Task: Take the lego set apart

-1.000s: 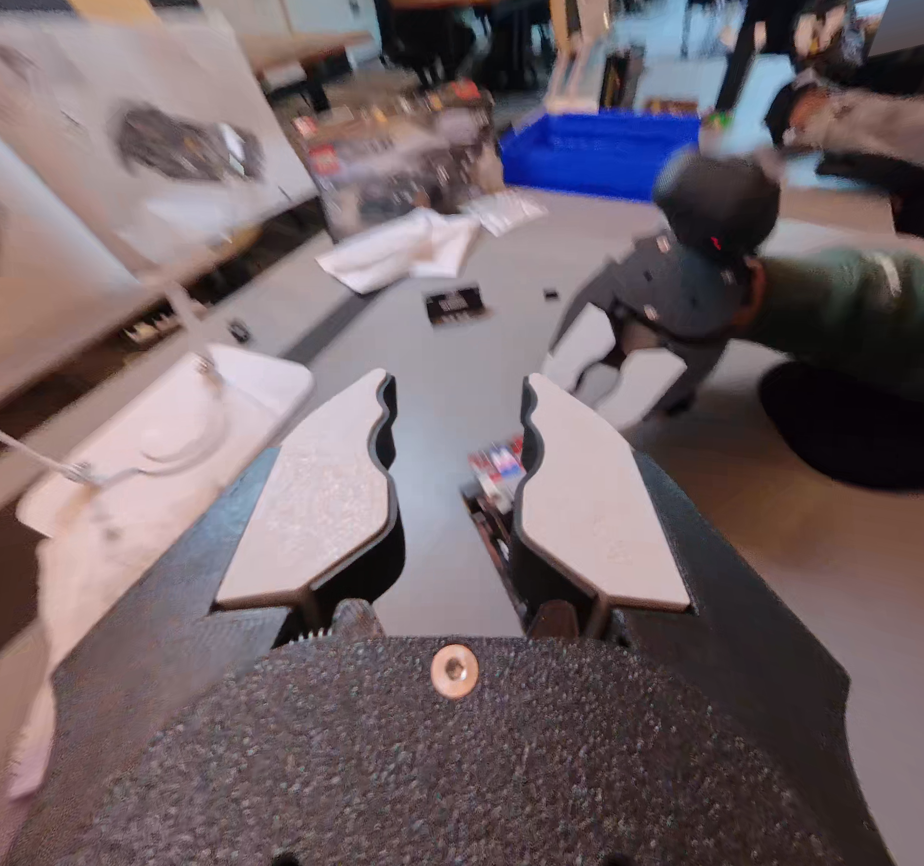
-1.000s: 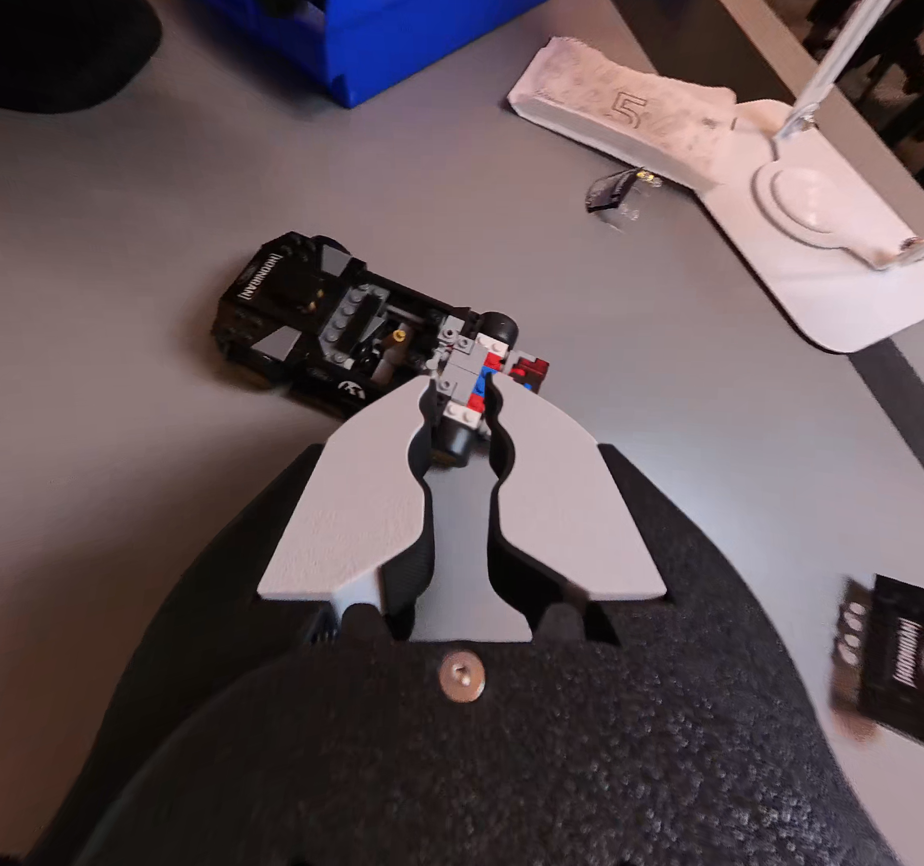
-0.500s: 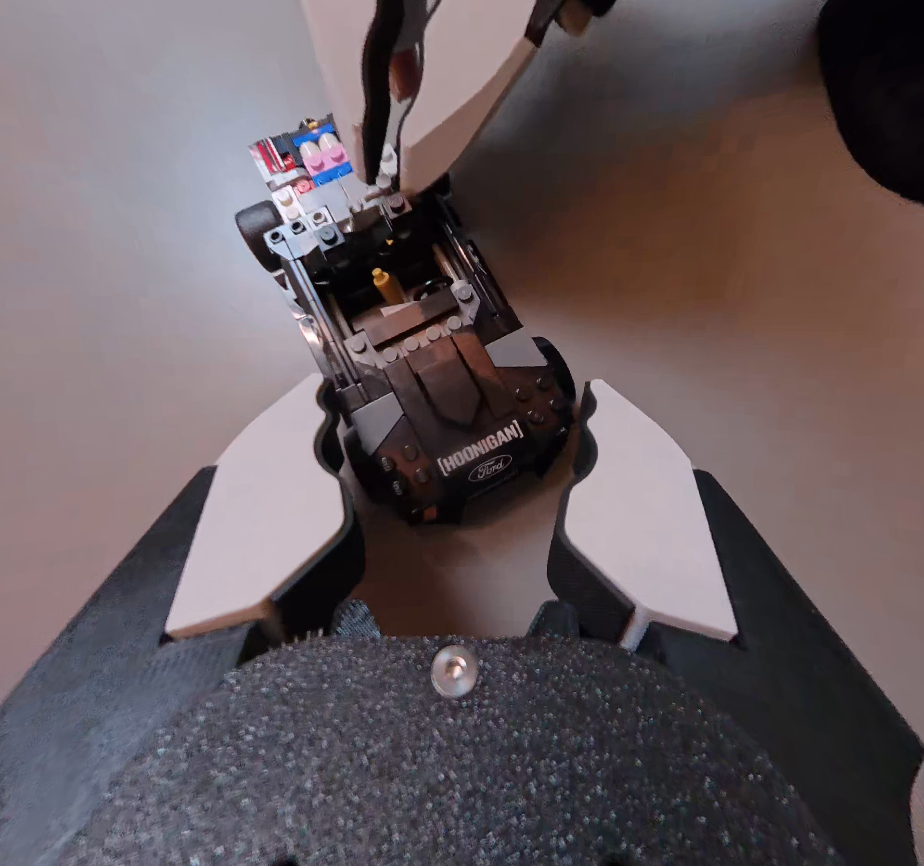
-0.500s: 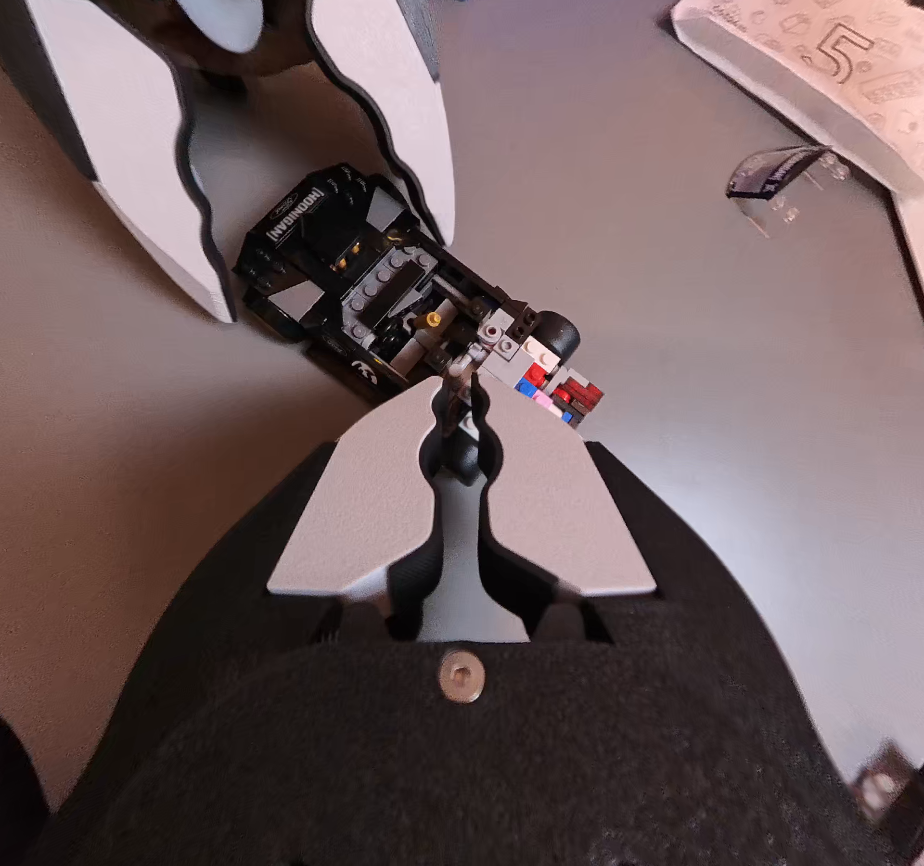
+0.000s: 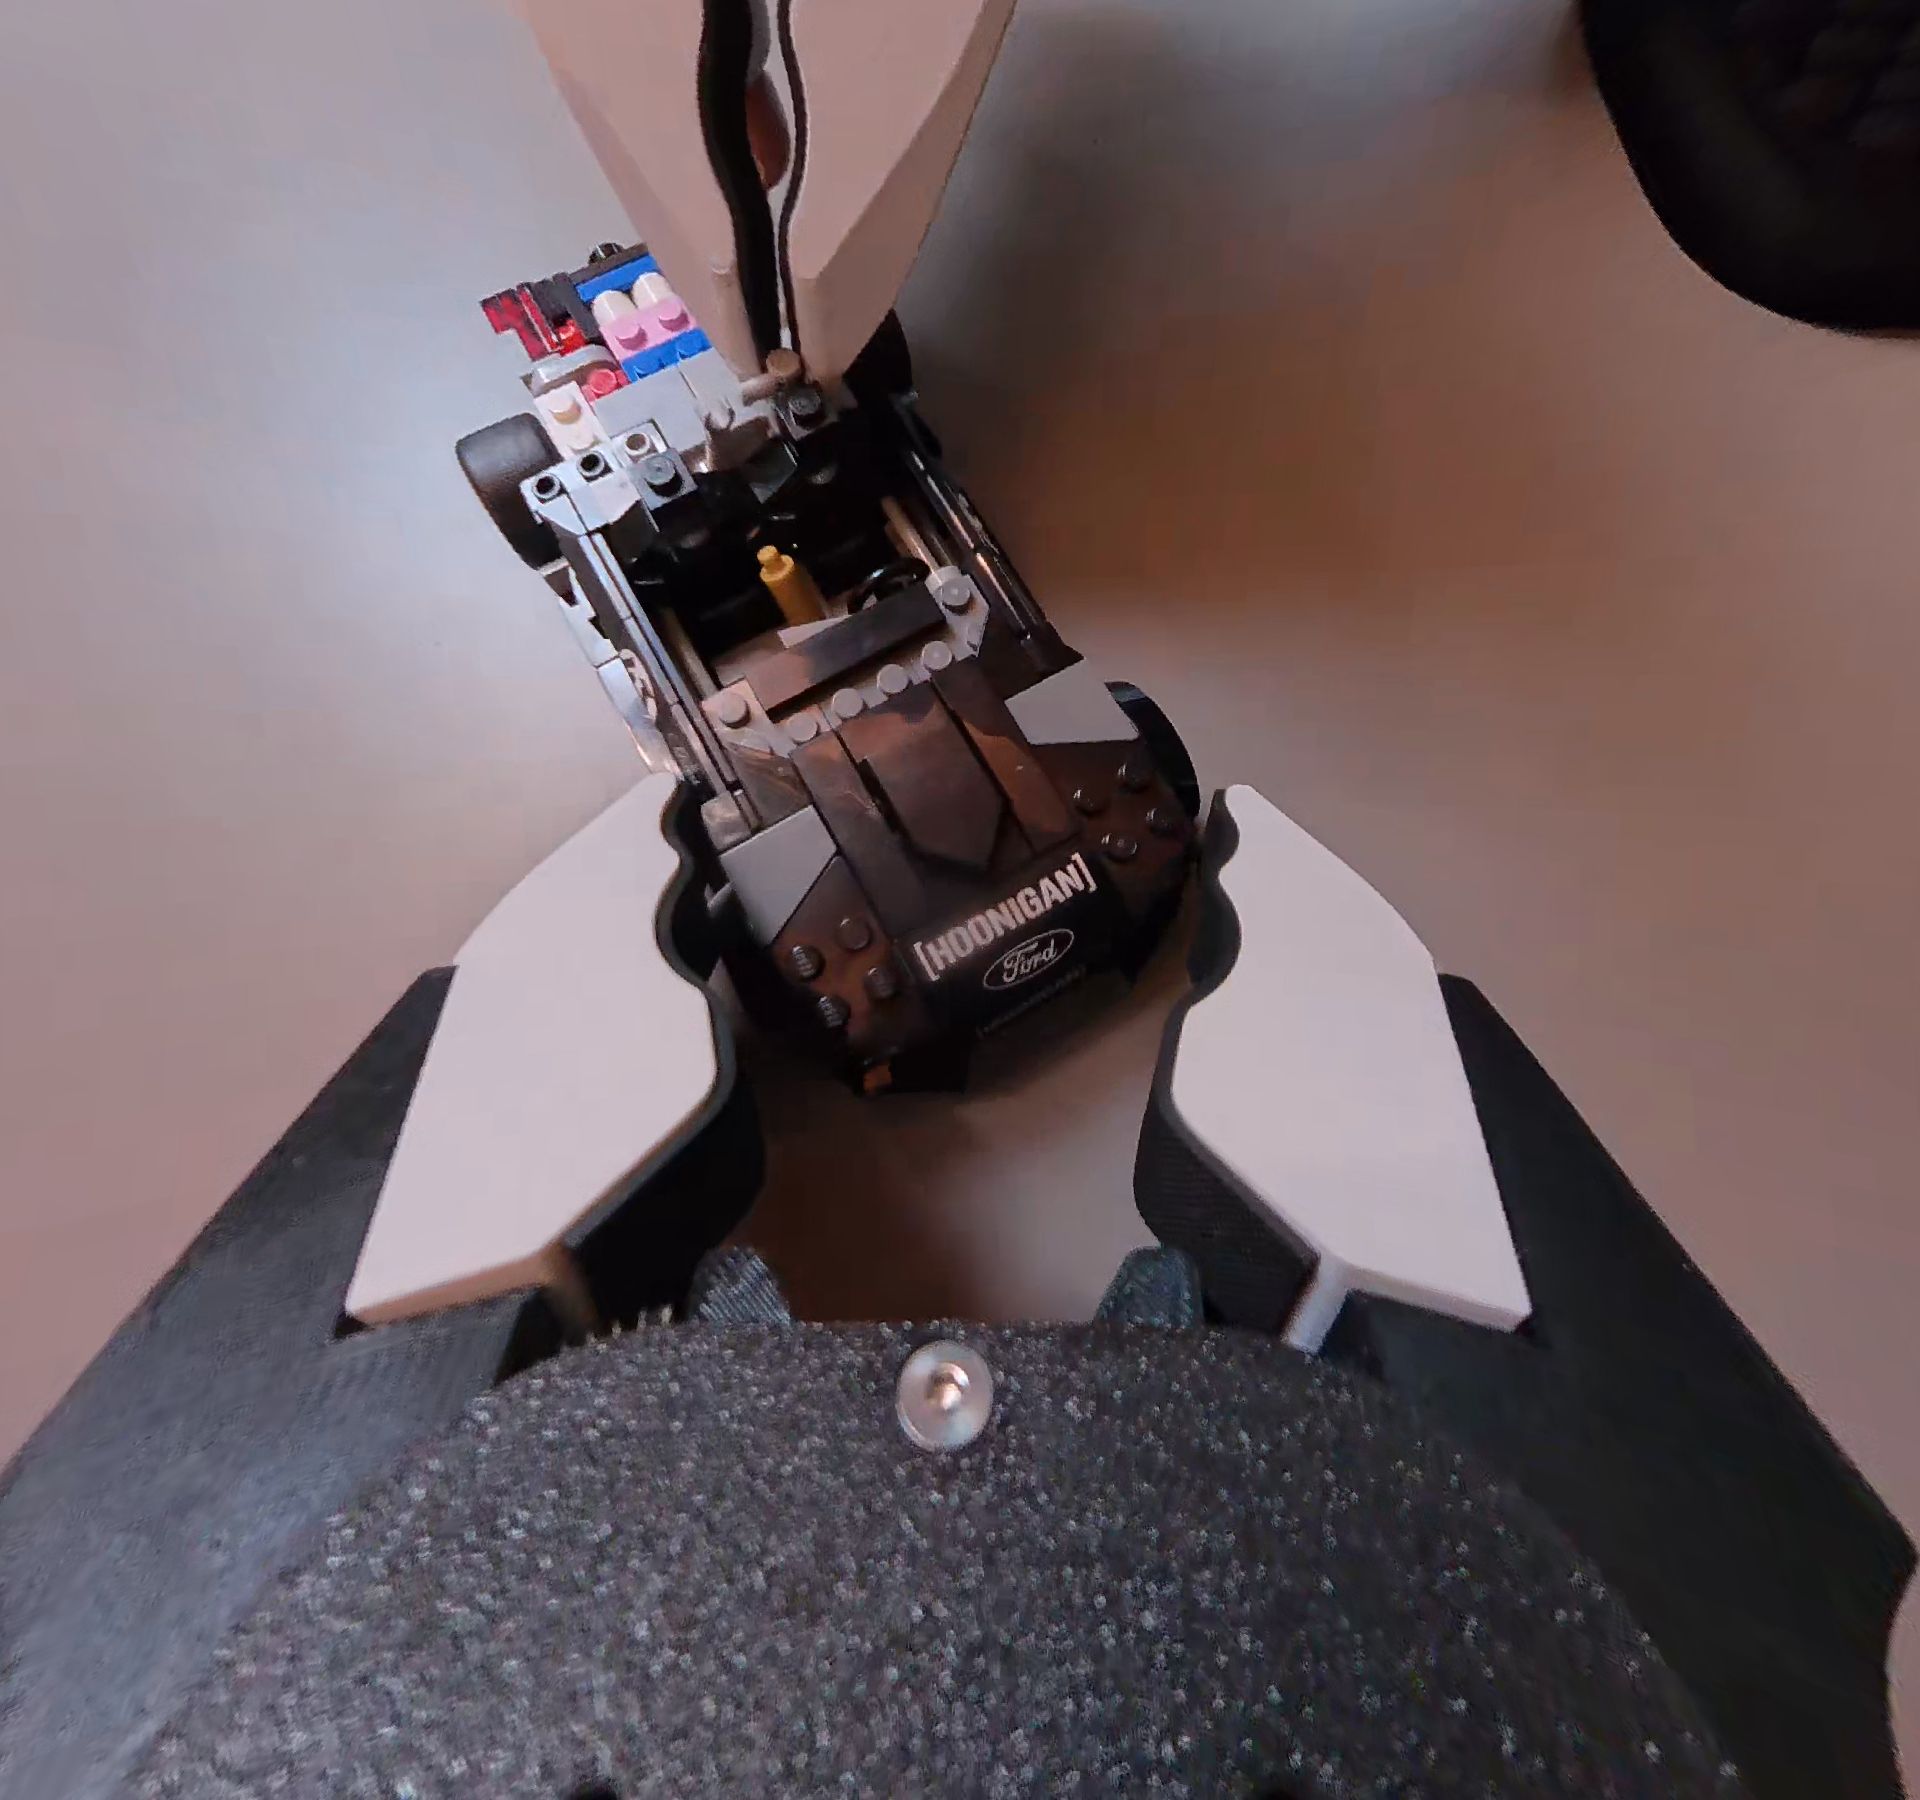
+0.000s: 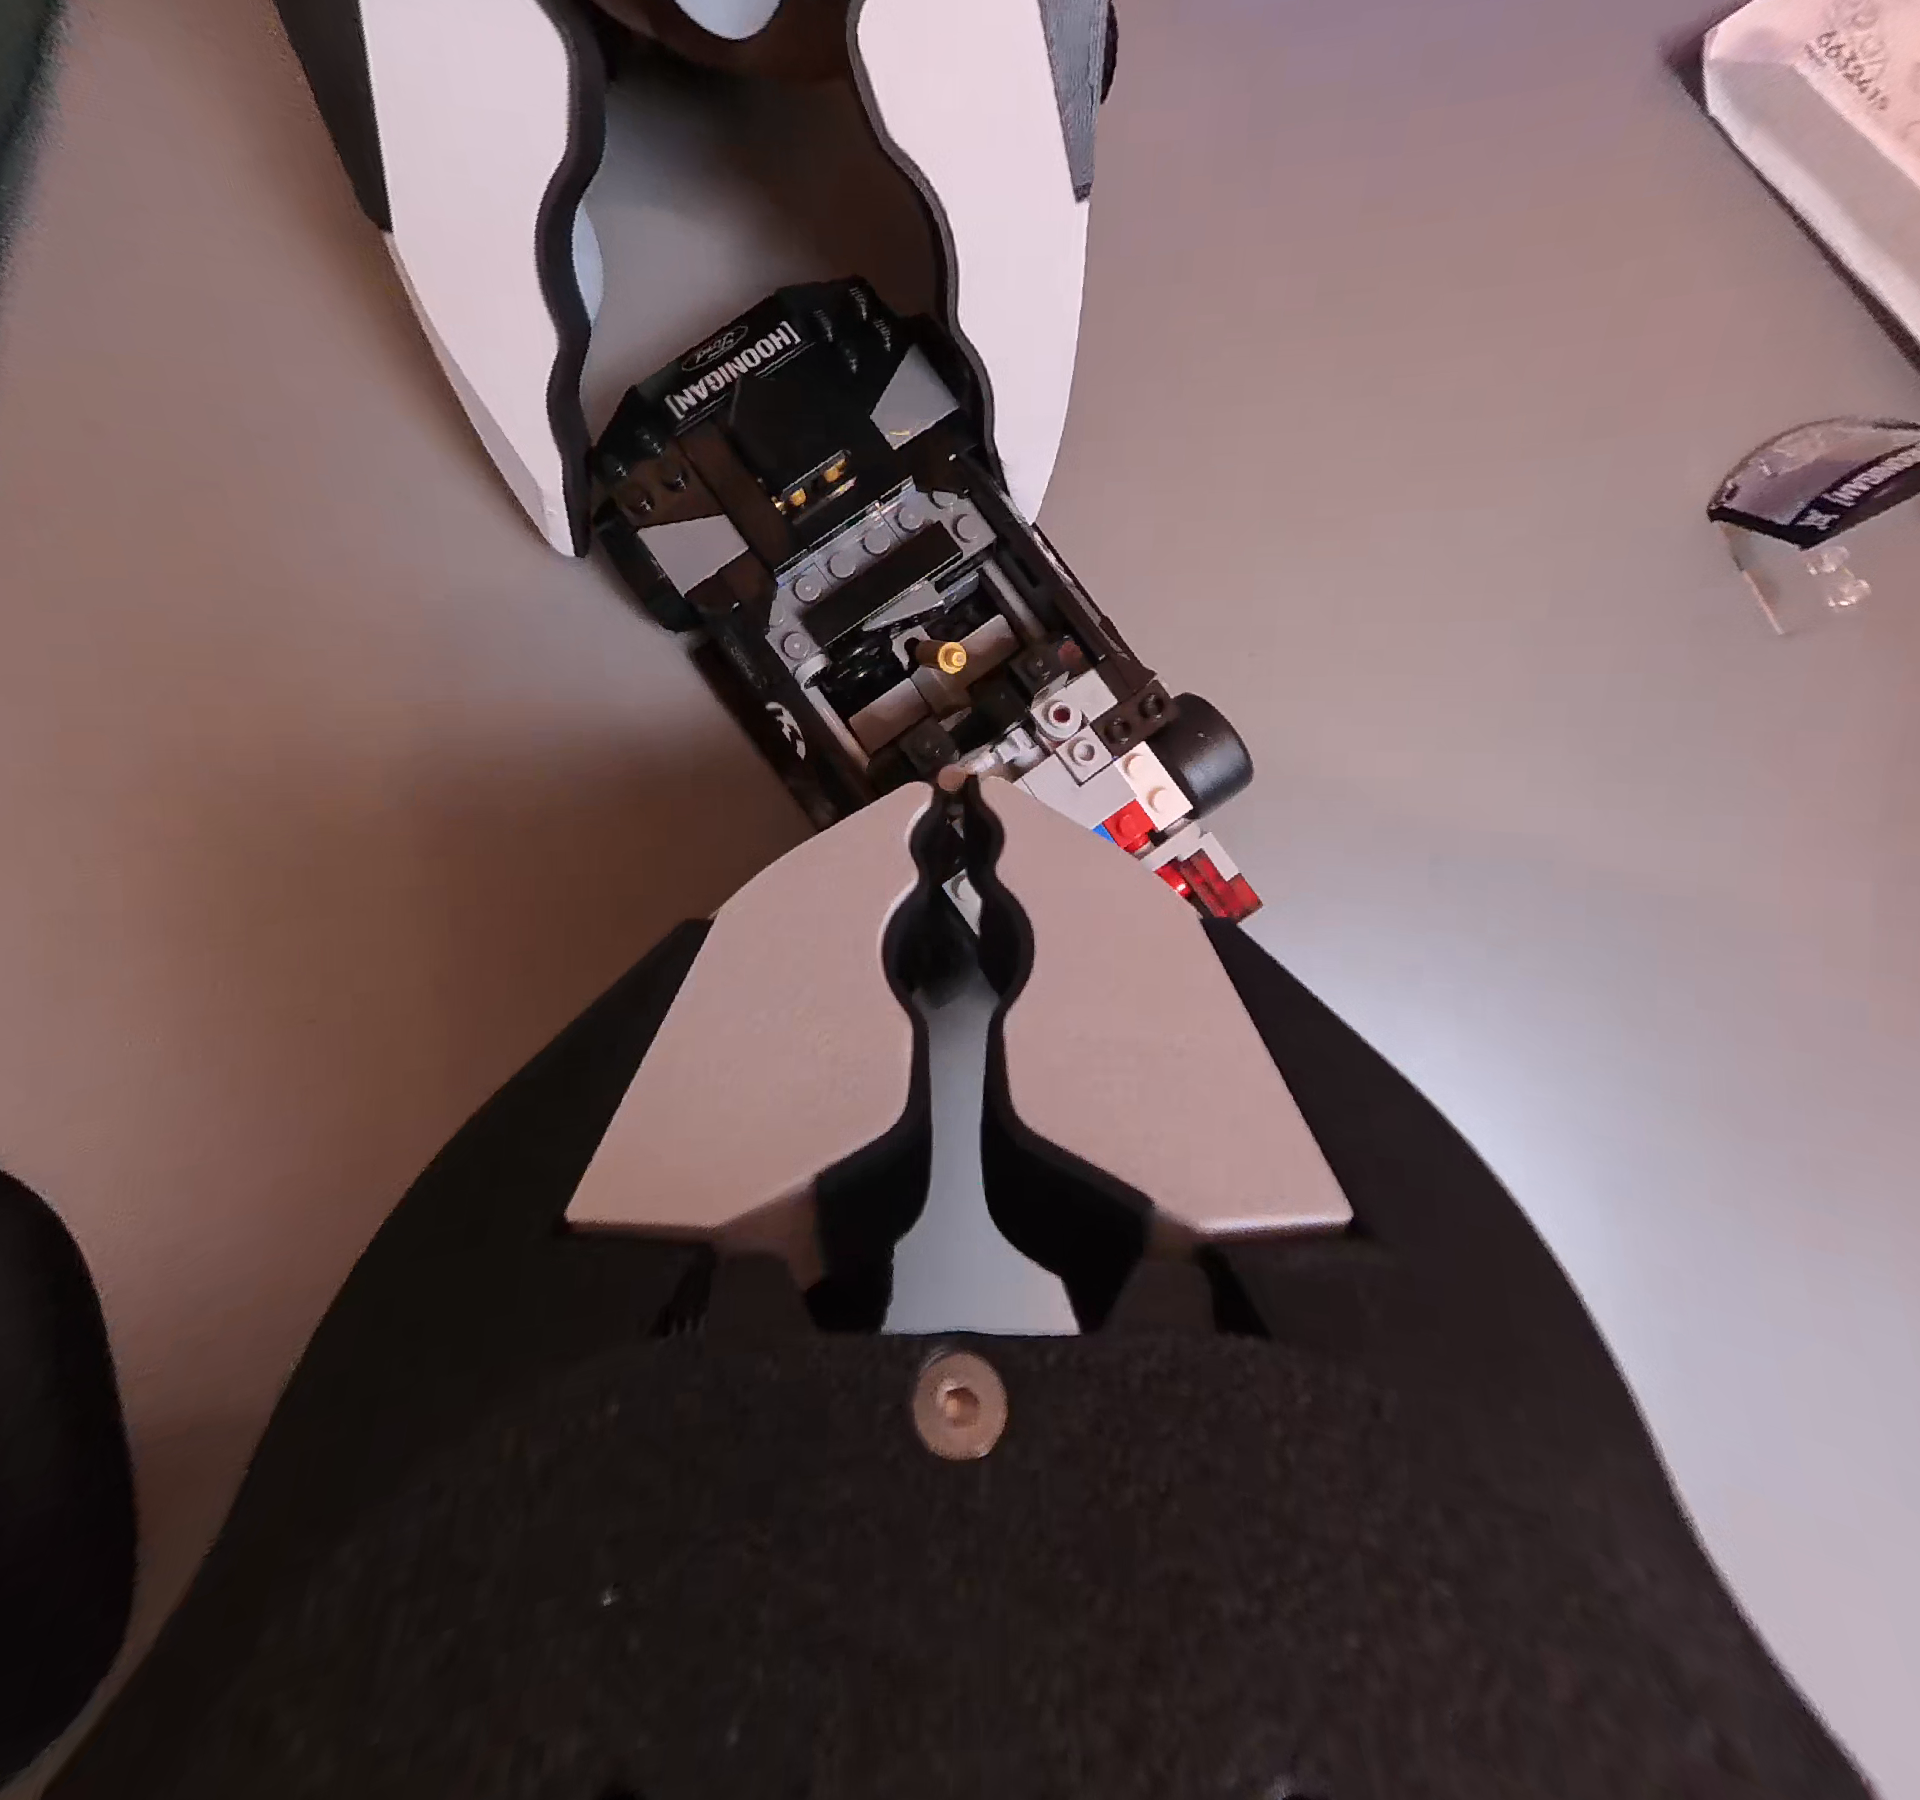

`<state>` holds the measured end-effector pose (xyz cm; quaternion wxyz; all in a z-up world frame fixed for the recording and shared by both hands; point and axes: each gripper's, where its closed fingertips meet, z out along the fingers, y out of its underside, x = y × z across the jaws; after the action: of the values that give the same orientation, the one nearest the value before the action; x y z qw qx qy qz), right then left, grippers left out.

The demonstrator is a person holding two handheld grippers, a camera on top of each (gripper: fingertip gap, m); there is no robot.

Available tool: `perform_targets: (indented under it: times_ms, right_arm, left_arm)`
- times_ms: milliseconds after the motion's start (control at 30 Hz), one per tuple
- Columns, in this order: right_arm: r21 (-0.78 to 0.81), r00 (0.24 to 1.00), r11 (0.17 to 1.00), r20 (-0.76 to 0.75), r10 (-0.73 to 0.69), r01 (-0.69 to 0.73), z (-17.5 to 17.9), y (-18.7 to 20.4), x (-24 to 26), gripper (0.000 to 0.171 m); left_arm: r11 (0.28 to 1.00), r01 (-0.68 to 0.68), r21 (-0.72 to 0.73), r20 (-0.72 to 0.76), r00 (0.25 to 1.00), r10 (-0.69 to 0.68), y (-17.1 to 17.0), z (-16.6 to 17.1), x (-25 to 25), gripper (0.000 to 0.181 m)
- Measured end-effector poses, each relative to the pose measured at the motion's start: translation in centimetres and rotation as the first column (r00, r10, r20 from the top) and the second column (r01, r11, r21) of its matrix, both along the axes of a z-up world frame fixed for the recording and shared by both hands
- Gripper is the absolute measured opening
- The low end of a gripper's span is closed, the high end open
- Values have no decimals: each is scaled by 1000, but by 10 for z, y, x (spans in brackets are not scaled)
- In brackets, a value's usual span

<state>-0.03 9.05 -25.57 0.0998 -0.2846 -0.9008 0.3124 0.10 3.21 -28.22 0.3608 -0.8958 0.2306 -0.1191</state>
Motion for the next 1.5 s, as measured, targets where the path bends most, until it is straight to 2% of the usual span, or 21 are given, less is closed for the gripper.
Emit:
perform_targets:
  times_ms: [167, 367, 500, 633, 667, 933, 1100, 1233, 1300, 1367, 1500]
  right_arm:
    - [-133, 996, 989, -57, -73, 65, 3, -1, 2, 0]
    - [-339, 982, 935, -108, -153, 108, 21, -4, 2, 0]
    - [-300, 975, 944, -123, -183, 139, 19, 5, 0, 0]
    - [-227, 988, 967, -80, -133, 112, 12, 0, 4, 0]
    - [-205, 991, 974, -70, -118, 101, 10, -2, 4, 10]
    - [-146, 1000, 989, -21, -16, 13, 6, -5, 2, 5]
    - [-190, 1000, 982, -18, -12, 8, 6, -7, 1, 3]
    - [-320, 995, 947, -78, -69, 40, 21, -16, -1, 0]
    - [-269, 992, 962, -106, -73, 42, 18, -14, 1, 0]
    - [-334, 990, 940, -95, -102, 65, 24, -14, 6, 0]
    - [-360, 980, 927, -126, -156, 101, 34, -9, 12, 0]
  left_arm:
    - [1000, 14, -12, 17, 1000, -13, -2, 1, 0, 89]
    - [1000, 26, -10, 10, 1000, -25, -2, 0, 0, 89]
    - [999, 32, -4, 14, 999, -32, -1, 1, 0, 89]
    - [999, 44, 1, 9, 999, -44, -1, 0, 0, 89]
    - [999, 45, 1, 9, 999, -45, -1, 0, 0, 89]
    - [998, 64, 10, 11, 998, -64, -2, 1, 0, 90]
    - [998, 67, 3, 10, 998, -67, -4, 0, -1, 90]
    - [998, 62, -1, 6, 998, -62, -3, 0, -1, 89]
    - [998, 66, -5, 8, 998, -66, -3, 1, -1, 89]
    - [998, 67, -4, 6, 998, -67, -4, 0, -1, 89]
    - [998, 67, -2, 7, 998, -67, -4, 0, -1, 89]
